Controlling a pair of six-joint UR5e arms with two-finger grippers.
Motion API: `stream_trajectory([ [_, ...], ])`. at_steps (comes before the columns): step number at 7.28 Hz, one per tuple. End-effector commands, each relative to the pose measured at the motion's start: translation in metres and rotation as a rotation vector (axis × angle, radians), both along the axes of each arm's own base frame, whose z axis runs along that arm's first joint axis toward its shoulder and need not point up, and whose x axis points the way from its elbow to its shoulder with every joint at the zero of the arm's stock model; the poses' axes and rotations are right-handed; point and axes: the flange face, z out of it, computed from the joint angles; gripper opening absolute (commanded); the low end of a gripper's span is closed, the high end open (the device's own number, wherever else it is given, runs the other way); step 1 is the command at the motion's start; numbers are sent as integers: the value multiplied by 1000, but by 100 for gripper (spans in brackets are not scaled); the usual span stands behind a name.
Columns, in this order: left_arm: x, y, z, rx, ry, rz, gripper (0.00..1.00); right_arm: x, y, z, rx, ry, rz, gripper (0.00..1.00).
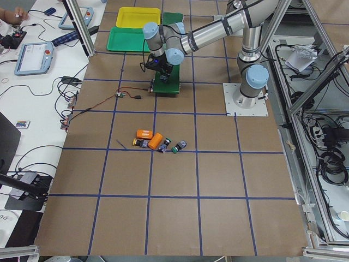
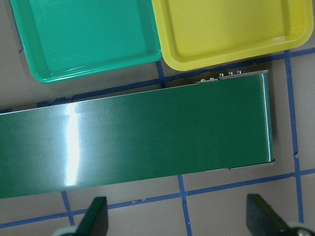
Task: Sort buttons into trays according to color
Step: 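Carry the button onto the belt's near end and open the left gripper, then move the left gripper back over the orange cylinder in the pile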
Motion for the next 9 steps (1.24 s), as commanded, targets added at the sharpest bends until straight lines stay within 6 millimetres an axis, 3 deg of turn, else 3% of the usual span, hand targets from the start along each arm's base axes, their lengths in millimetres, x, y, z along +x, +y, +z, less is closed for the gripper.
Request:
stream_trajectory([
  [1,-2,-2,-8,-11,0,-16,100,0,0,0,1,0,0,100],
  [2,1,-5,4,-35,3,-63,100,0,0,0,1,0,0,100],
  [3,5,-1,25,-57,18,-221,100,-1,0,0,1,0,-2,100],
  [4,22,2,47,-56,-5,-303,100,0,0,0,1,0,0,100],
  [6,124,-25,49,-62,-1,-566,100,0,0,0,1,0,0,100],
  [7,164,-43,49,-73,8,-688,100,0,0,0,-1,0,0,100],
  [9,217,-66,30,-48,60,-966,100,0,0,0,-1,0,0,100],
])
